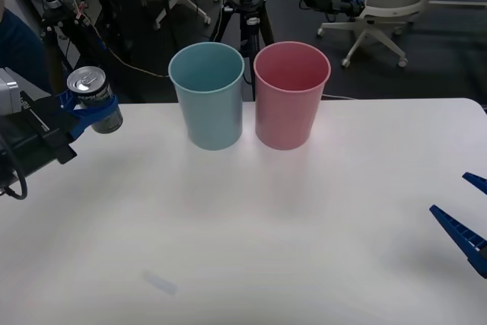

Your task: Grasp the object on the table and drop it into the matching bin: aluminum can to the light blue bin, PET bottle to the pink bin.

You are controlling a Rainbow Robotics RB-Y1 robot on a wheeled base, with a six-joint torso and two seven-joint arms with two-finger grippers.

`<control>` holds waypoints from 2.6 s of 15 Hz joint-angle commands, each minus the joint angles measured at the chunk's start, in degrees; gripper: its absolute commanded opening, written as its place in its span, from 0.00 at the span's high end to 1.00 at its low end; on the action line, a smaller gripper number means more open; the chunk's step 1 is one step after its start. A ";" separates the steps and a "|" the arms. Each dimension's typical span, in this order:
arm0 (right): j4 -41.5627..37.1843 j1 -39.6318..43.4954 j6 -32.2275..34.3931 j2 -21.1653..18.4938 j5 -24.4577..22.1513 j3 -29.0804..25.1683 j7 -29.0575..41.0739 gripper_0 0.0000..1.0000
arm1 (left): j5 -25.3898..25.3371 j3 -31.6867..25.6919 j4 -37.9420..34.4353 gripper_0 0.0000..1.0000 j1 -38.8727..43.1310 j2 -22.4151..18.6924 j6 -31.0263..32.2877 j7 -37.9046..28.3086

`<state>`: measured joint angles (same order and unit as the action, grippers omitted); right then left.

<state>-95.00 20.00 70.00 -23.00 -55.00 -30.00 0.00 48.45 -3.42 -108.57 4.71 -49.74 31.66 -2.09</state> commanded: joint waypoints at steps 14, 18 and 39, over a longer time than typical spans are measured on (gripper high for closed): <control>0.00 0.00 0.00 0.00 0.00 0.00 0.00 0.00 | 8.94 24.16 28.68 1.00 -42.15 7.29 -5.64 -10.65; 0.00 0.00 0.00 0.00 0.00 0.00 0.00 0.00 | 12.28 24.25 37.03 1.00 -46.90 13.17 -5.55 -10.30; 0.00 0.00 0.00 0.00 0.00 0.00 0.00 0.00 | 12.63 24.16 41.69 0.00 -49.54 16.60 -5.99 -8.28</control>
<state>-95.00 20.00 70.00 -23.00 -55.00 -30.00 0.00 61.10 20.75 -66.87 -44.83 -33.12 25.61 -10.45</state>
